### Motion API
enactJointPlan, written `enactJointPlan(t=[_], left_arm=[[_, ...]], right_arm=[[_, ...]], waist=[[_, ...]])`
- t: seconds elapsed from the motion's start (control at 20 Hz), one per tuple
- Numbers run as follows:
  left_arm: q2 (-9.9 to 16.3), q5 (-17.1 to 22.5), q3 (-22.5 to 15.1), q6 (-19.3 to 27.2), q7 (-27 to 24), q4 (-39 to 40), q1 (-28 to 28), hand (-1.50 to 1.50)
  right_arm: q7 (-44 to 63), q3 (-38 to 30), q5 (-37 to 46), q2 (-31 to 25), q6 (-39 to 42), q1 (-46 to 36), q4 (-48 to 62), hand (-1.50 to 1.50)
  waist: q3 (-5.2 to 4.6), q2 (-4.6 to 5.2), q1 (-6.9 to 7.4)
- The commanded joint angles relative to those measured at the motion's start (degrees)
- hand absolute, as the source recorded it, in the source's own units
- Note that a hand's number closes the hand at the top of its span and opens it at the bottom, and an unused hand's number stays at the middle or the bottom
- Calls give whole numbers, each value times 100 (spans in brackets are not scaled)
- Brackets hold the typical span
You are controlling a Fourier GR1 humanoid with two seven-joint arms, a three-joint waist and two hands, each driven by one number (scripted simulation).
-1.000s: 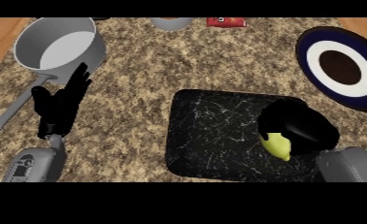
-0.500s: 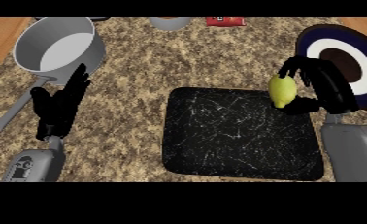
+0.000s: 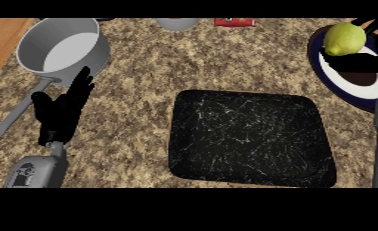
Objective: Pick the lemon from the tray and place it in the plate
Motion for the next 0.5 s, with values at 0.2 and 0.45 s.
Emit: enactJointPlan(t=[0.2, 0.45], left_arm=[[31, -42, 85, -10, 388, -247, -182, 0], [-94, -78, 134, -138, 91, 256, -307, 0]], right_arm=[[-350, -1064, -717, -717, -311, -155, 1407, 150], [-860, -1311, -799, -1318, -585, -332, 2672, 150]], waist=[[13, 28, 48], [11, 40, 44]])
